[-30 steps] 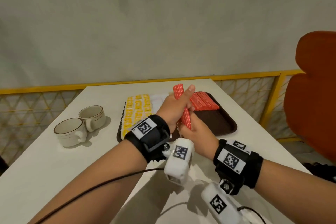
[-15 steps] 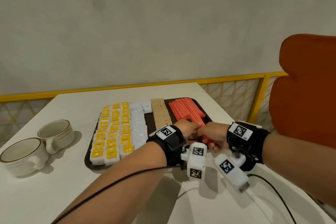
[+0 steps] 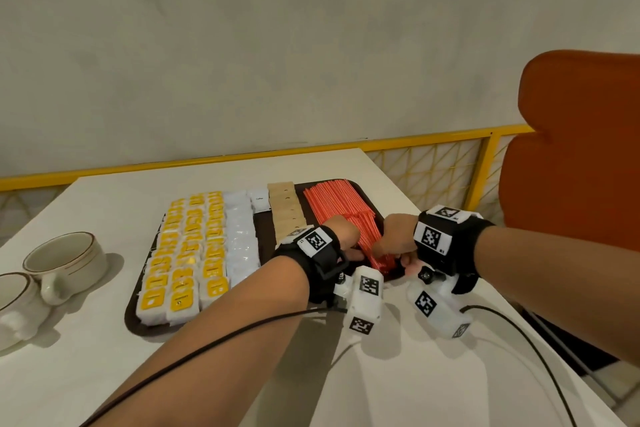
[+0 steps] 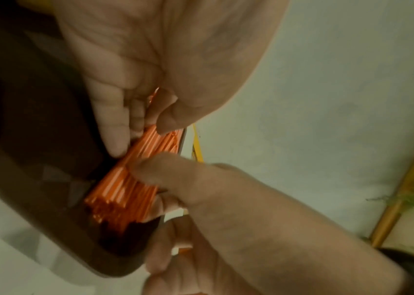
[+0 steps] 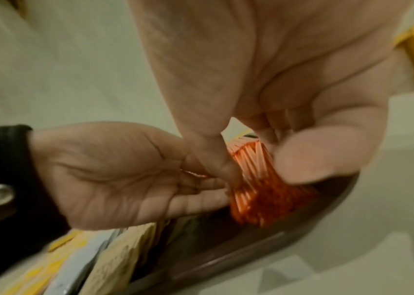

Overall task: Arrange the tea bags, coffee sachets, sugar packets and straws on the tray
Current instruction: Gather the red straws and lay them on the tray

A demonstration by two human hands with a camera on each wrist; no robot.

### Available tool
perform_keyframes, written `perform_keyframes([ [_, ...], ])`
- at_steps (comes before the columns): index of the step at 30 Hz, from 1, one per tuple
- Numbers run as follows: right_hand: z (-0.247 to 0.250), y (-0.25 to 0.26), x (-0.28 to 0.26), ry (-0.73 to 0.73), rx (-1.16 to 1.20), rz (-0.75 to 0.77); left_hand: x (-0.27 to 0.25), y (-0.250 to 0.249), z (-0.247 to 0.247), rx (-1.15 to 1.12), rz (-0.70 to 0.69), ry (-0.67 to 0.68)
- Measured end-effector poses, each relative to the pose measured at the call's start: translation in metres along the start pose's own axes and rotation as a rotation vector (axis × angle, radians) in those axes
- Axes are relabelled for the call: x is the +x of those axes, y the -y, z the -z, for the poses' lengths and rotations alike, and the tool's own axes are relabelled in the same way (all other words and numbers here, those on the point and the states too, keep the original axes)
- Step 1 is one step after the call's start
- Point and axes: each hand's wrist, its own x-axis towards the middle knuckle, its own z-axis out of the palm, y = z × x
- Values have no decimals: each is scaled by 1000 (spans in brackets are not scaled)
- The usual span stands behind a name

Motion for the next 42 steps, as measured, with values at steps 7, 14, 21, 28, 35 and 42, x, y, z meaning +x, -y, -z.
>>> perform_keyframes([
  [7,17,-14,8,10,-27,44,-4,4,6,-10,-76,-58],
  [14,5,-17,13,-112,-354,394,1,11,9,79,-118,-123],
  [21,-4,-20,23,-90,-451,431,3,16,7,101,-128,-66],
  [28,-3,-21,18,-108,-411,435,6,15,5,96,-134,-79],
  [35,-7,-22,13,-178,-310,433,3,18,5,79,-146,-86],
  [42,-11,-20,7,-177,-262,388,-13,17,8,55,-170,-79],
])
